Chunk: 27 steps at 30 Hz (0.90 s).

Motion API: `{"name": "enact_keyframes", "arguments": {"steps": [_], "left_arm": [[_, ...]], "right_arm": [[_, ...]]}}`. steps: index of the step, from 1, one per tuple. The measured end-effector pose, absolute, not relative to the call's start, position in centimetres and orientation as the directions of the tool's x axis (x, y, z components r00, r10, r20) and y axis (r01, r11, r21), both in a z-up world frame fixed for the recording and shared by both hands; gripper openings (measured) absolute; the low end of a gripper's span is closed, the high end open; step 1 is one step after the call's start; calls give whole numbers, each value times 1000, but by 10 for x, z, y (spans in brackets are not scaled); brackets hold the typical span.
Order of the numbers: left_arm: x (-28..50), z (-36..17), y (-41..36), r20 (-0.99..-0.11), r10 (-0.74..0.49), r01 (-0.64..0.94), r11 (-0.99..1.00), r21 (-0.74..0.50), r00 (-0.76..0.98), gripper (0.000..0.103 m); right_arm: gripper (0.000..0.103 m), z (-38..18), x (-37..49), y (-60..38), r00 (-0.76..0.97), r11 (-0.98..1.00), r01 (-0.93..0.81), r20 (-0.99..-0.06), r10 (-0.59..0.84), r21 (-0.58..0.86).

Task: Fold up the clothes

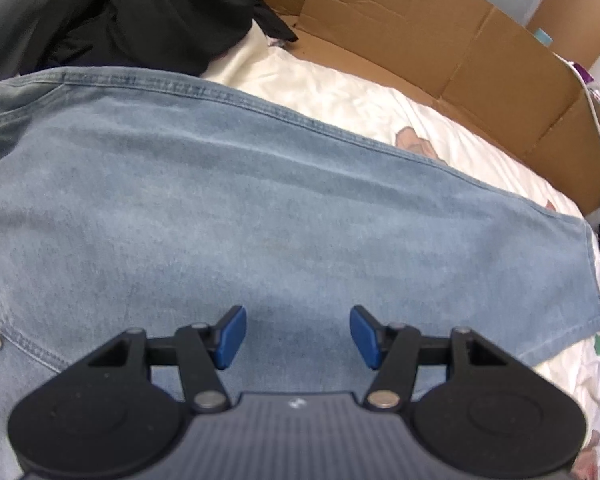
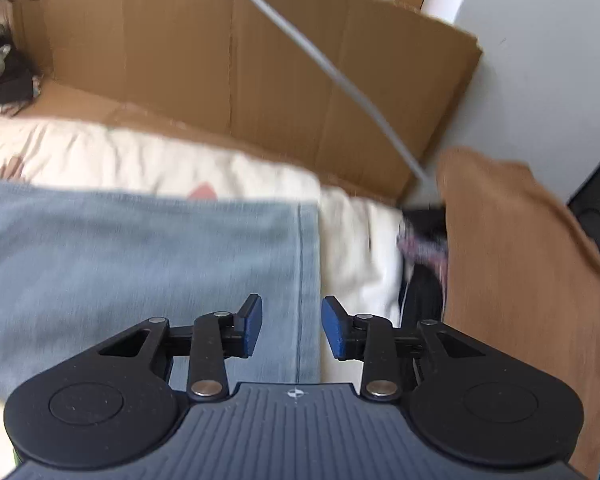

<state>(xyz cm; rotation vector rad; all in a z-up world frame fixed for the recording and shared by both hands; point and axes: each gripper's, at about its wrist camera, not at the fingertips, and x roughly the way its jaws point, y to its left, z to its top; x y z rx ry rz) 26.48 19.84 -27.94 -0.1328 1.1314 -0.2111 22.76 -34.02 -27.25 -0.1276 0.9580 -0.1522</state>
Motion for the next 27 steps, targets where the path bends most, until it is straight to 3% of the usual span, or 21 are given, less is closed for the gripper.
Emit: {"name": "enact_keyframes", "arguments": {"steps": [2,16,27], "left_arm": [[261,-280,197,-884,-235,110,972,-208,403,61],[242,-304,177,-914,-240,178,965,-190,328,60],[237,-306,175,-909,-227,185,968,-170,349,58]], "right_arm": [[50,-276,216,-341,558,982,78,-809,-184,-170],[55,-330,162,-356,495,925,346,-868,-38,157],[57,-336,165,-362,588,866,433,-806,-63,248]]}}
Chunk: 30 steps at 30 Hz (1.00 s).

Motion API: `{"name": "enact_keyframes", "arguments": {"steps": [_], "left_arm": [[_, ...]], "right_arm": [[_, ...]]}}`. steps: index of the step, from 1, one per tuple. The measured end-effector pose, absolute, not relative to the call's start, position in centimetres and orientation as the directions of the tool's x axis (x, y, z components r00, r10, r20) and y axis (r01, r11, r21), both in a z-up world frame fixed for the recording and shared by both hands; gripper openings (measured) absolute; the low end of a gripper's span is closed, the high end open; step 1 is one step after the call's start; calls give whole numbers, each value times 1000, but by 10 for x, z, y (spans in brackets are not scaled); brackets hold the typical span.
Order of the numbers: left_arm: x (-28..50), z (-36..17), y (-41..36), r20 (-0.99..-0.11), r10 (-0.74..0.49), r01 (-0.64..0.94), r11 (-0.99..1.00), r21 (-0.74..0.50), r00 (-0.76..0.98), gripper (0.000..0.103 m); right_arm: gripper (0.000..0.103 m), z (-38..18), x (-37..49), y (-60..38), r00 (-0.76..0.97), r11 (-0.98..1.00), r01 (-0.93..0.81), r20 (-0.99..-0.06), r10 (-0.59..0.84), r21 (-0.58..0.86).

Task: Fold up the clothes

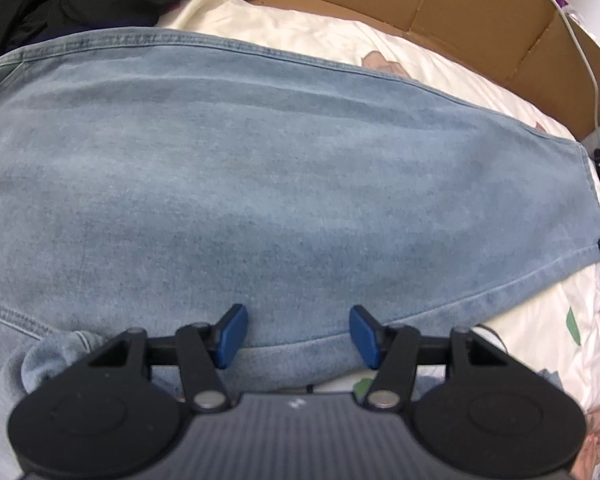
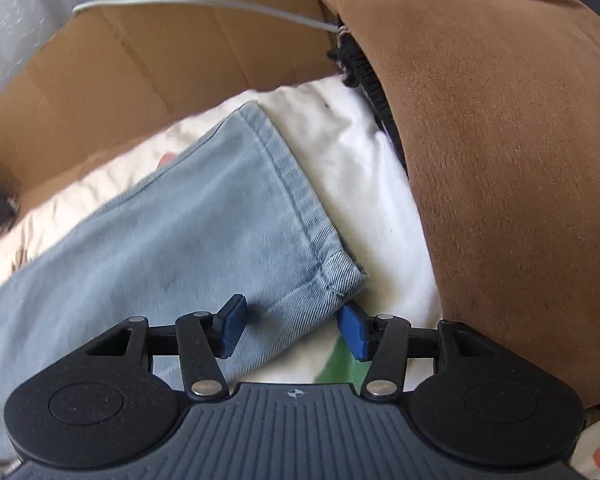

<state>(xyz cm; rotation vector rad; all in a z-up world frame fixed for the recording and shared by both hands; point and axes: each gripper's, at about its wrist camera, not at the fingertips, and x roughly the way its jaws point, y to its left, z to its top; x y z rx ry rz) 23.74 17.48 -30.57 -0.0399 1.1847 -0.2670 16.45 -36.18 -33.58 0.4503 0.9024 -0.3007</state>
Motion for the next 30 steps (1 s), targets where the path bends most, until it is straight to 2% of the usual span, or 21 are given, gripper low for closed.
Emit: {"name": "enact_keyframes", "arguments": {"steps": [1,2,3,4,12,22,24,25,27,28,30], "left_arm": [[237,-305,175,-906,-229,182,968,-173,355,54],[238,-302,175,-898,-233,189,967,-172,374,54],[239,-298,175,-888,-237,195,966,-171,394,54],[240,-295,174,-879,-240,202,965,-169,413,54],[267,-291,168,-848,-209,216,970,-115,487,54],[282,-311,158,-853,-170,265,963,-39,493,54],[288,-310,161,-845,-145,266,964,-3,515,54],[293,-310,163,-841,-132,268,963,16,525,54],[303,-310,169,-832,-109,299,952,71,544,54],[308,-310,174,-828,-94,303,948,94,553,54],[324,-314,190,-836,-79,281,955,92,542,54]], "right_arm": [[55,-336,165,-360,591,868,432,-804,-68,244],[38,-336,166,-359,594,870,431,-801,-74,240],[4,-334,166,-357,601,883,414,-795,-84,219],[2,-331,166,-353,609,900,391,-788,-97,192],[2,-308,161,-352,620,937,349,-758,-202,35],[5,-319,156,-354,553,937,349,-804,-219,-16],[10,-315,156,-353,553,940,339,-804,-221,-25],[19,-310,153,-350,559,945,325,-797,-230,-45],[46,-302,146,-343,572,951,302,-784,-241,-72],[49,-299,141,-340,581,955,289,-780,-232,-69],[50,-295,131,-334,588,962,261,-779,-219,-74]]}}
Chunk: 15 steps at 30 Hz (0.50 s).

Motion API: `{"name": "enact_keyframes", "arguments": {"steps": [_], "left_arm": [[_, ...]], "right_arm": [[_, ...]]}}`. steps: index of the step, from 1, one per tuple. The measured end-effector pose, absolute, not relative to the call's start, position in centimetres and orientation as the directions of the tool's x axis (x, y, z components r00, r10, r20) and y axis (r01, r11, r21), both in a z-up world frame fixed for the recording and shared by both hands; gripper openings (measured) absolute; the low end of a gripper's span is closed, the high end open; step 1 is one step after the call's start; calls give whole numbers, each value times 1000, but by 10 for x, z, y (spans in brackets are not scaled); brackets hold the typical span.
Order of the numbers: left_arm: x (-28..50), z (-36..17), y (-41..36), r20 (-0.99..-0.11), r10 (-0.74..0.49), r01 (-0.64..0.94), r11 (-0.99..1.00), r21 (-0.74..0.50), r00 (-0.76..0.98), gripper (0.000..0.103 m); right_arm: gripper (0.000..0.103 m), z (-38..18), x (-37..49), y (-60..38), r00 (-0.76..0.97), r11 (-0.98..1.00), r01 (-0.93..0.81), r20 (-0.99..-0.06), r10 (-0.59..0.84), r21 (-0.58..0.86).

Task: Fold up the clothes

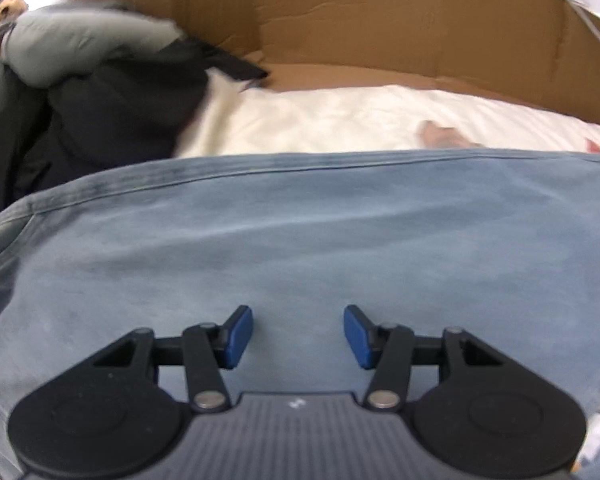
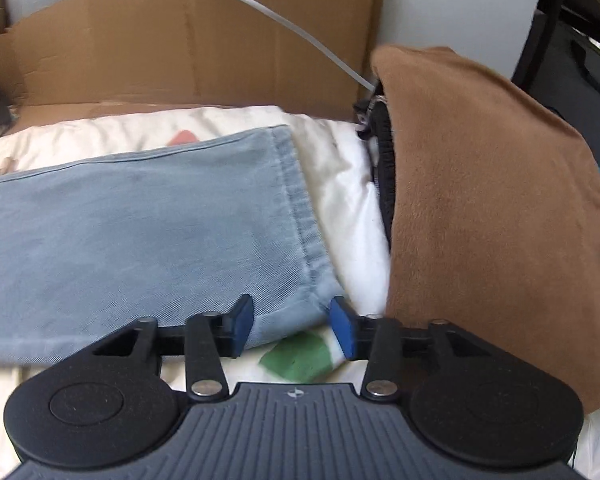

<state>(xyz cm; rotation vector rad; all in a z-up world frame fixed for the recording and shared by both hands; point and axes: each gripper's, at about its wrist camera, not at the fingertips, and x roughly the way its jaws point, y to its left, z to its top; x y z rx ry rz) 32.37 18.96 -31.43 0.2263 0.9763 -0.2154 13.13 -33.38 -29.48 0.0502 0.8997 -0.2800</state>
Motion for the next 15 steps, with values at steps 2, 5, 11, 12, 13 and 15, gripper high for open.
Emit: {"name": "enact_keyframes", "arguments": {"steps": [2,5,11,12,13,15], "left_arm": [[337,-315,208,-836,-75,235,970,66,543,54],[354,-313,224,-828,-56,182,982,56,557,54],[387,-314,229,-822,-4,142,986,93,569,56],[393,-313,227,-816,12,137,984,111,579,56],[399,-312,225,-807,31,132,982,134,589,56],[414,-315,222,-804,49,138,977,161,592,56]], "right_arm": [[50,-290,125,-327,602,968,236,-770,-212,-82],[50,-281,124,-317,637,976,195,-745,-197,-92],[50,-272,144,-301,699,985,132,-695,-170,-109],[50,-274,150,-300,704,987,121,-692,-160,-104],[50,-277,158,-299,705,989,110,-693,-150,-102],[50,-285,175,-294,701,992,84,-702,-129,-98]]}}
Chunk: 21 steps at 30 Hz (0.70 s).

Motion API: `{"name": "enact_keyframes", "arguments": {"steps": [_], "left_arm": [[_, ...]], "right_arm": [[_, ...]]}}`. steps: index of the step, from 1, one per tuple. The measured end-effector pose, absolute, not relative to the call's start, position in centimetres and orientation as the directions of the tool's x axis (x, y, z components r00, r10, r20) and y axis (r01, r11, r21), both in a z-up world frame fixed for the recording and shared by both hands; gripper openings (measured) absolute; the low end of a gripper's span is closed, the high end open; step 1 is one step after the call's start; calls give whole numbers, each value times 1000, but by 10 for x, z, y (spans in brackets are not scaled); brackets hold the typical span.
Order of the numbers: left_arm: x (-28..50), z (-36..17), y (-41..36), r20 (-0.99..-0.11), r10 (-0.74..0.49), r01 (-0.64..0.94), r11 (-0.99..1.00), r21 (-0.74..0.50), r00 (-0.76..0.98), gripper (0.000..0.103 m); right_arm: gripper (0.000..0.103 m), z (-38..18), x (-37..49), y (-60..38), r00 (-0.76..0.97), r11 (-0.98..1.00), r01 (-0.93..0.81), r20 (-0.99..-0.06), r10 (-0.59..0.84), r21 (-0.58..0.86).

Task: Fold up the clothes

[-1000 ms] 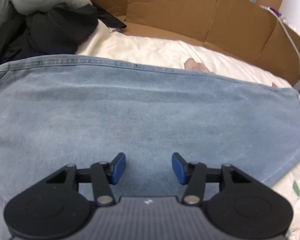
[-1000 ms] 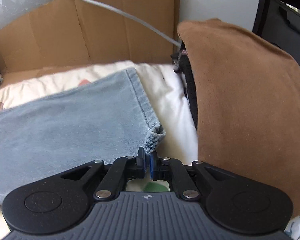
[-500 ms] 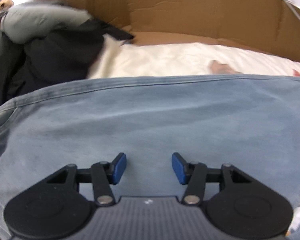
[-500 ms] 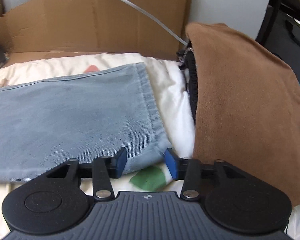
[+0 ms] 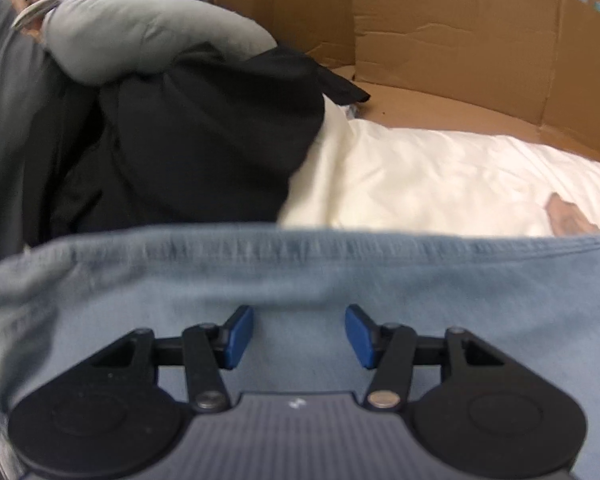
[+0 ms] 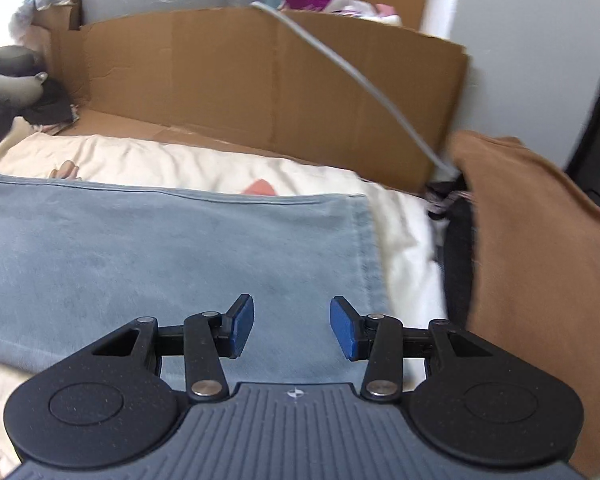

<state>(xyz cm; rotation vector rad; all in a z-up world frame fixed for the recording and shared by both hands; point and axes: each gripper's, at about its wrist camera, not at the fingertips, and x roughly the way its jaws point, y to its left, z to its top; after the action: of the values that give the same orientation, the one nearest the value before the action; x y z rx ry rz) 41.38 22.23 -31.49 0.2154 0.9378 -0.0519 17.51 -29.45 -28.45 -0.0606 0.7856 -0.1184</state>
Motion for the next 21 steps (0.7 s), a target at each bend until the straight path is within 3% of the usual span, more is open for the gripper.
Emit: {"name": "enact_keyframes", "arguments": {"steps": [11,17,21], "left_arm": [[461,-315,221,-828,84,105,980,170,555,58],[484,-311,220,-870,95,71,987,147,484,60],[496,-304,222,-905,83,78,989,126,418,59]], "right_arm": [[50,-322,269,-261,658,999,-21,-753,-22,-48],[50,-337,320,-257,625,998,31,-779,-58,-50],[57,-337,346,-260,605,993,102,-788,-114,-66]]}}
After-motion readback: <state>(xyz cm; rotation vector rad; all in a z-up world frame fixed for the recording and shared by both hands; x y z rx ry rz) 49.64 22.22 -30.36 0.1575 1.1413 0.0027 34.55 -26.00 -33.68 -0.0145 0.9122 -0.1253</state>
